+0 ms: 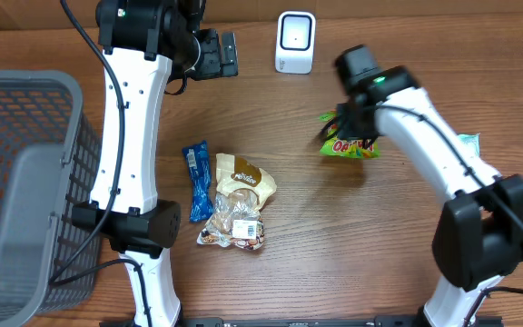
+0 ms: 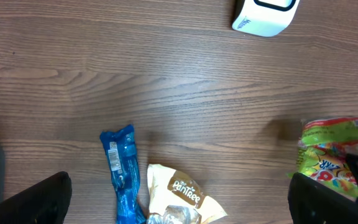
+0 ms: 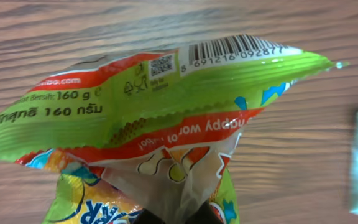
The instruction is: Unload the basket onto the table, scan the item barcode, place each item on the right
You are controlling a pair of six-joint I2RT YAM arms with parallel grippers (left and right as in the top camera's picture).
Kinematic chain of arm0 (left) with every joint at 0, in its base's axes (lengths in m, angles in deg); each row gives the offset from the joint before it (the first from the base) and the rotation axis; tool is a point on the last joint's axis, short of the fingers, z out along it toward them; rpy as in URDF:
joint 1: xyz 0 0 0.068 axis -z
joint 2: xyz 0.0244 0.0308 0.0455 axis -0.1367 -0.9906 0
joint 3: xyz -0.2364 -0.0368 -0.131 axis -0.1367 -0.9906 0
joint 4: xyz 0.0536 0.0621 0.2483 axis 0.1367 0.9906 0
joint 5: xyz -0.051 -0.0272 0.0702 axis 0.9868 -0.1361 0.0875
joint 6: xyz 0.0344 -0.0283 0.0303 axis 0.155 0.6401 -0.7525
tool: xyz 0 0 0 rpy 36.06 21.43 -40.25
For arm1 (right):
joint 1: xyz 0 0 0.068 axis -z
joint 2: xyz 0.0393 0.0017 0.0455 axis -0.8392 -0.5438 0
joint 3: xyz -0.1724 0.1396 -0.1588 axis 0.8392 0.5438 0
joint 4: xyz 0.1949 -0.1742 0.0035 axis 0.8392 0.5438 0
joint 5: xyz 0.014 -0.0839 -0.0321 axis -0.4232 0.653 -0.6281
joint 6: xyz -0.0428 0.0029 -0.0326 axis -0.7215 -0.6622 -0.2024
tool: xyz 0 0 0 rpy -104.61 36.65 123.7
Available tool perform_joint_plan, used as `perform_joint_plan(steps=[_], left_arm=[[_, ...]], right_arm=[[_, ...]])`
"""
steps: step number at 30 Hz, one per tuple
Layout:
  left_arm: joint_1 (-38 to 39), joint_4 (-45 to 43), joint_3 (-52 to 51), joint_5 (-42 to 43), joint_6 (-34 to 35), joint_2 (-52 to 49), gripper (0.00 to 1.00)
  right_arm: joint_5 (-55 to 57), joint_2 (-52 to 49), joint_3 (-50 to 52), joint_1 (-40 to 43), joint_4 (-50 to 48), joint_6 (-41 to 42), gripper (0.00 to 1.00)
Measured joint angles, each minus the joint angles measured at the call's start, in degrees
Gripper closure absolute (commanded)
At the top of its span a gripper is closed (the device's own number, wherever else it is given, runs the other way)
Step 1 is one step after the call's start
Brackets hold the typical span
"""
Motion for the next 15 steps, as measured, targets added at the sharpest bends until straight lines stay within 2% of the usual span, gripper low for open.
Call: perform_joint_plan(steps=[3,4,6,8,9,12,15], left_arm=[[0.0,0.0,0.0,0.0,0.0,0.0,0.0],[0.0,0.02,0.0,0.0,0.0,0.0,0.0],[0.0,0.0,0.0,0.0,0.02,0.0,0.0],[0.0,0.0,0.0,0.0,0.0,0.0,0.0],[0.0,0.0,0.0,0.0,0.0,0.0,0.0],[0.0,0.0,0.0,0.0,0.0,0.0,0.0],[0.0,0.02,0.0,0.0,0.0,0.0,0.0]], right_arm=[[12.24,-0.66,0.0,-7.26,0.55,2.91,0.96],[13.09,-0.68,0.0,-7.8,0.57,3.1,0.92],[15.54,-0.72,0.0,-9.29,0.81,3.5,0.63],[17.35,-0.72,0.0,-10.21,2.1,3.78,0.26],[17.73,-0.72,0.0,-10.36,2.73,3.98,0.18],[17.07,-0.72,0.0,-10.27,3.48,3.96,0.04],[11.15,-0.72,-0.02,-8.5,1.79,2.99,0.02]])
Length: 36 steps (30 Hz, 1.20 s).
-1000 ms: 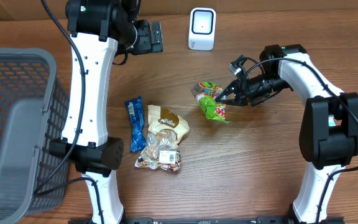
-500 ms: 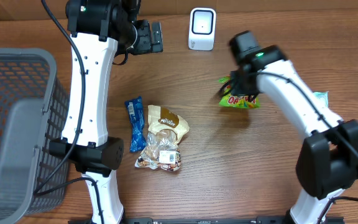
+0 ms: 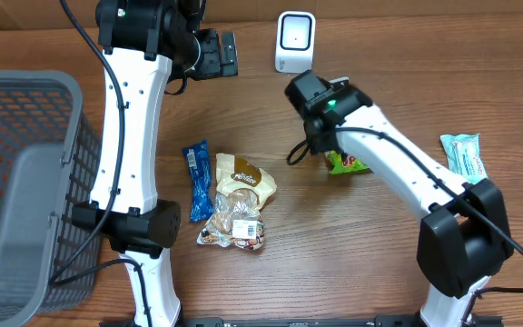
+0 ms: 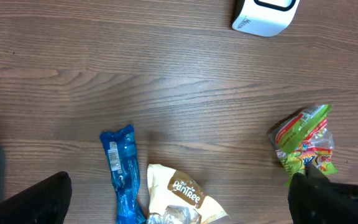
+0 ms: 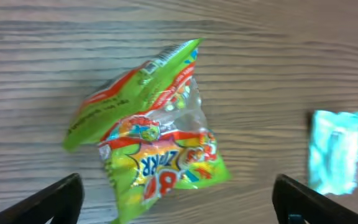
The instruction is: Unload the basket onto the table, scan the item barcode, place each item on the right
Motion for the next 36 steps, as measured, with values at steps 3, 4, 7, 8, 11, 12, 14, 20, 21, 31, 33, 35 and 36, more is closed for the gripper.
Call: perform_joint_plan(steps=[3,4,7,8,11,12,14,20,21,31,33,35,36], left_arm=[[0.0,-0.02,0.0,0.0,0.0,0.0,0.0],[0.0,0.0,0.0,0.0,0.0,0.0,0.0],[0.0,0.0,0.0,0.0,0.02,0.0,0.01],[0.0,-0.02,0.0,0.0,0.0,0.0,0.0],[0.0,-0.02,0.0,0.0,0.0,0.0,0.0],[0.0,-0.02,0.0,0.0,0.0,0.0,0.0],[0.0,-0.02,0.0,0.0,0.0,0.0,0.0],[0.0,-0.02,0.0,0.0,0.0,0.0,0.0],[0.0,0.0,0.0,0.0,0.02,0.0,0.0],[0.0,-0.02,0.0,0.0,0.0,0.0,0.0],[0.0,0.0,0.0,0.0,0.0,0.0,0.0],[0.0,-0.02,0.0,0.0,0.02,0.0,0.0],[0.0,0.0,0.0,0.0,0.0,0.0,0.0]], right_arm=[[-11.47,0.0,-0.83,4.9,-3.74,-1.38,0.13],[-16.31,0.0,-1.31,7.58,-5.22,-1.33,0.13],[-25.57,-0.07,-1.62,13.18,-8.17,2.69,0.13],[-29.11,-0.5,-1.62,14.43,-9.29,5.38,0.13],[-34.21,-3.85,-1.66,12.74,-11.32,12.31,0.14],[-34.77,-4.79,-1.66,12.17,-11.45,13.46,0.14],[-35.19,-6.82,-1.66,11.34,-11.39,15.61,0.15],[-34.95,-10.78,-1.66,11.32,-11.47,18.67,0.54],[-34.84,-10.88,-1.66,11.32,-11.47,18.91,0.59],[-31.5,-11.45,-1.57,11.37,-8.48,14.01,0.96],[-31.12,-11.45,-1.57,11.37,-8.2,11.58,0.96],[-30.64,-11.47,-1.55,11.37,-7.82,6.67,0.96],[-30.62,-11.47,-1.55,11.39,-7.8,2.73,0.96]])
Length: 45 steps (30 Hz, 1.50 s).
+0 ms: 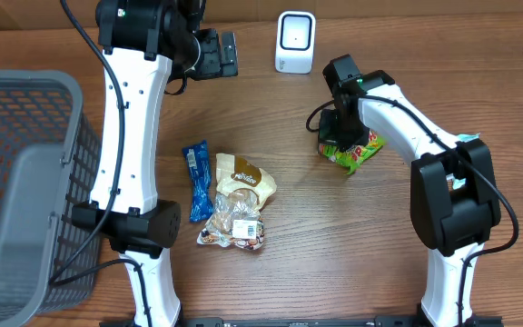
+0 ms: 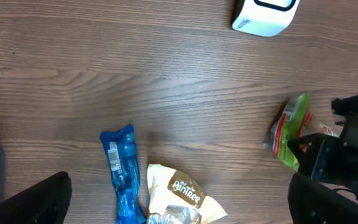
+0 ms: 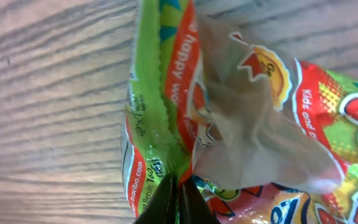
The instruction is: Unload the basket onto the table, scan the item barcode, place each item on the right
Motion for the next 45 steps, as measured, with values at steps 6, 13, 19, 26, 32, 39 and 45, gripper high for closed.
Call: perform_joint_plan(steps=[6,13,19,26,32,39,45], left_arm=[[0.0,-0.02,0.0,0.0,0.0,0.0,0.0],[0.0,-0.02,0.0,0.0,0.0,0.0,0.0],[0.0,-0.02,0.0,0.0,0.0,0.0,0.0],[0.0,-0.02,0.0,0.0,0.0,0.0,0.0],[0.0,-0.02,0.0,0.0,0.0,0.0,0.0],[0.0,-0.02,0.0,0.0,0.0,0.0,0.0],[0.0,0.0,0.0,0.0,0.0,0.0,0.0]], right_arm=[[-4.0,-0.02,0.0,0.15,2.29,-21.0,0.8],[-12.59,-0.42,-2.32,3.72,8.13,-31.1,0.42],[-13.51,-0.7,-5.42,4.13,4.31,-34.18,0.29],[-8.41,-0.63,0.59,2.21,-5.14,-35.54,0.25],[-1.73,1.38,7.1,0.24,-13.53,-36.06,0.65],[0.04,2.67,9.4,0.46,-14.43,-35.21,0.96],[-14.69,2.73,7.26,1.92,-1.14,-34.56,0.96]])
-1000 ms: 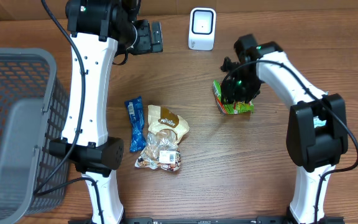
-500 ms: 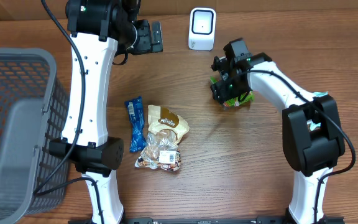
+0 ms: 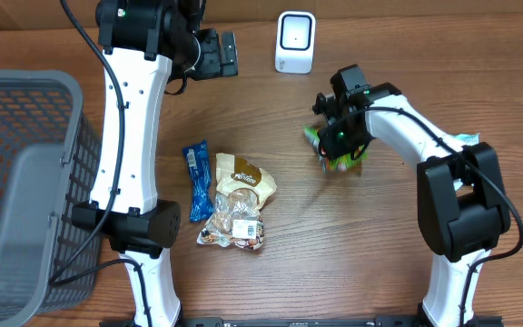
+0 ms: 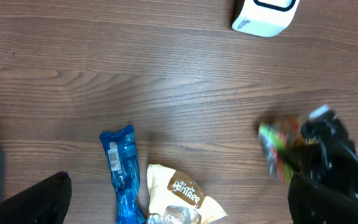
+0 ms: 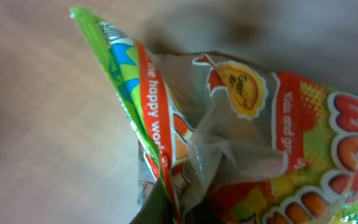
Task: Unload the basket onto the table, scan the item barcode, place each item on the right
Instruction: 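Raise the candy bag up to the white scanner window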
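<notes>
A green, red and yellow candy bag (image 3: 331, 153) hangs from my right gripper (image 3: 345, 145), which is shut on it just above the table right of centre. The bag (image 5: 241, 124) fills the right wrist view, pinched at its edge; no barcode shows there. In the left wrist view the bag (image 4: 275, 149) is a blur at the right. The white barcode scanner (image 3: 295, 42) stands at the back of the table, also in the left wrist view (image 4: 265, 14). My left gripper (image 3: 216, 53) is held high at the back left, open, with nothing between its fingers (image 4: 36, 199).
A blue wrapper (image 3: 196, 180) and a tan Pantree bag (image 3: 239, 200) lie left of centre. A pale teal packet (image 3: 466, 139) shows at the right, behind my right arm. A grey mesh basket (image 3: 25, 182) fills the left side.
My right gripper has lifted and shifted slightly left with the candy bag, which is now tilted and blurred. The left arm has not moved.
My right gripper held the candy bag up at the right with its barcode in view. Then the bag lay on the table with the gripper open above it. Then the gripper was shut on the bag's edge, and now holds it off the table.
</notes>
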You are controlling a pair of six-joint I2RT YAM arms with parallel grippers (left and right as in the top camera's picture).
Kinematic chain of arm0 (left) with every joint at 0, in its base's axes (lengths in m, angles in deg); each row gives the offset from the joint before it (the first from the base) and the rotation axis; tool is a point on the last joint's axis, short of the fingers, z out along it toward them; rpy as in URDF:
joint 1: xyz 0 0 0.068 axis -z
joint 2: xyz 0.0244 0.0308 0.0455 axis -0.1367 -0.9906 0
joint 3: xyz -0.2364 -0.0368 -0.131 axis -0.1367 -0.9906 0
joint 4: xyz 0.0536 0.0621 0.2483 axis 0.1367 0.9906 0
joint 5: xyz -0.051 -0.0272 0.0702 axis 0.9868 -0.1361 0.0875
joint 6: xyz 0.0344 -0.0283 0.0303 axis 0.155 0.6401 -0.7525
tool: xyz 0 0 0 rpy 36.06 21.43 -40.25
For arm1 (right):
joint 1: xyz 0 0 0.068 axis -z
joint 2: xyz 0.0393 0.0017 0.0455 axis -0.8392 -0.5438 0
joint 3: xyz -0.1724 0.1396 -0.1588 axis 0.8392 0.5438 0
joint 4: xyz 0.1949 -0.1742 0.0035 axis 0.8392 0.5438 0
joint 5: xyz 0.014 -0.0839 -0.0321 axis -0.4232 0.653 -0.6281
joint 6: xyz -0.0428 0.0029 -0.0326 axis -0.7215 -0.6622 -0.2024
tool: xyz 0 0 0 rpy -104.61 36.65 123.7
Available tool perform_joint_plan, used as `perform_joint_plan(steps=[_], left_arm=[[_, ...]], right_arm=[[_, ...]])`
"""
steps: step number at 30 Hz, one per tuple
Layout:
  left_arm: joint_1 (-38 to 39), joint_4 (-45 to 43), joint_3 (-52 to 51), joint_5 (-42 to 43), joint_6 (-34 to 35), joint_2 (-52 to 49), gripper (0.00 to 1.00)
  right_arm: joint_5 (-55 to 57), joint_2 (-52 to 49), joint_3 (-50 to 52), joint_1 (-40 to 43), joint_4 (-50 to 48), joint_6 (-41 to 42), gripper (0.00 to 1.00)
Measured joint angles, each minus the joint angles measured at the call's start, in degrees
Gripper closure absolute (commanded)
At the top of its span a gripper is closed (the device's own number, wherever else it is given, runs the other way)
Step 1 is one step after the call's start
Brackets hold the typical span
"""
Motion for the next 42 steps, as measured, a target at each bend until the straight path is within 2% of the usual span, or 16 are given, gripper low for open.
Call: perform_joint_plan(steps=[5,8,10,11,13,15,19,29,35,39,42], left_arm=[[0.0,-0.02,0.0,0.0,0.0,0.0,0.0],[0.0,-0.04,0.0,-0.02,0.0,0.0,0.0],[0.0,-0.02,0.0,-0.02,0.0,0.0,0.0],[0.0,-0.04,0.0,0.0,0.0,0.0,0.0],[0.0,-0.04,0.0,0.0,0.0,0.0,0.0],[0.0,-0.02,0.0,0.0,0.0,0.0,0.0],[0.0,-0.02,0.0,-0.02,0.0,0.0,0.0],[0.0,0.0,0.0,0.0,0.0,0.0,0.0],[0.0,-0.02,0.0,0.0,0.0,0.0,0.0],[0.0,-0.02,0.0,0.0,0.0,0.0,0.0],[0.0,-0.02,0.0,0.0,0.0,0.0,0.0]], right_arm=[[-27.98,0.15,-5.38,8.22,13.62,-6.4,0.96],[-39.67,0.33,-5.92,12.39,21.68,-12.7,0.96],[-45.07,0.33,-6.14,13.75,27.71,-17.86,0.96],[-48.81,0.33,-6.91,14.47,33.92,-23.21,0.96],[-51.56,0.35,-8.76,14.97,39.1,-27.89,0.96],[-54.18,0.57,-11.82,15.19,40.33,-31.8,0.96],[-56.19,2.78,-18.67,15.21,40.48,-32.96,0.96],[-58.16,8.2,-37.53,15.23,40.46,-28.68,0.96],[-57.44,8.39,-38.27,15.21,39.98,-27.71,0.96],[-53.35,8.39,-38.27,14.71,35.04,-25.81,0.96],[-40.35,8.37,-38.25,11.61,25.16,-14.91,0.96]])
